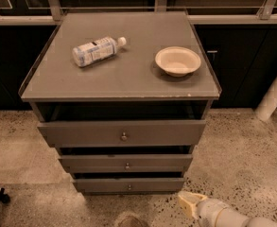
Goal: Open middle drawer
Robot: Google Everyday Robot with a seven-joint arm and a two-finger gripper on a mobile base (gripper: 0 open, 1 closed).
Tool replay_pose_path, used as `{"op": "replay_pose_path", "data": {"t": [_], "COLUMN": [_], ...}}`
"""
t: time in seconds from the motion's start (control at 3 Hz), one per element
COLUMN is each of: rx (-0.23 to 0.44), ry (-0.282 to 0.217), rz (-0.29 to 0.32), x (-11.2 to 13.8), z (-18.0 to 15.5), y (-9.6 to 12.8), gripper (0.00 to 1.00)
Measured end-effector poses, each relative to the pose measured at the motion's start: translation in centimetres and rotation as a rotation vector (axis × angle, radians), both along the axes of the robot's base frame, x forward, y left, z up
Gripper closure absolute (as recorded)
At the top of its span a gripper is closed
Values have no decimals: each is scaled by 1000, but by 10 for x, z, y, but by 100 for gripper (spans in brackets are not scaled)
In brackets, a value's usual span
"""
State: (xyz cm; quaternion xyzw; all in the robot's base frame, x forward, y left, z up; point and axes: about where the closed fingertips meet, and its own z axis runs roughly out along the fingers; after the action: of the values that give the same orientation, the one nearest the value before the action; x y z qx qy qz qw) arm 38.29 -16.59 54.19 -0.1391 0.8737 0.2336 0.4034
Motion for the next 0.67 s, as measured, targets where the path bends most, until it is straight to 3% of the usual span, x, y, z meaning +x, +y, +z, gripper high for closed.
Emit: {"op": "replay_pose_path", "data": {"t": [0.33,0.67], "rx": [19,39], "ry": [-37,-30], "rz": [-69,-77], "x": [33,35], "z": [-32,-40], "y": [-12,-10], "gripper": [100,100]}}
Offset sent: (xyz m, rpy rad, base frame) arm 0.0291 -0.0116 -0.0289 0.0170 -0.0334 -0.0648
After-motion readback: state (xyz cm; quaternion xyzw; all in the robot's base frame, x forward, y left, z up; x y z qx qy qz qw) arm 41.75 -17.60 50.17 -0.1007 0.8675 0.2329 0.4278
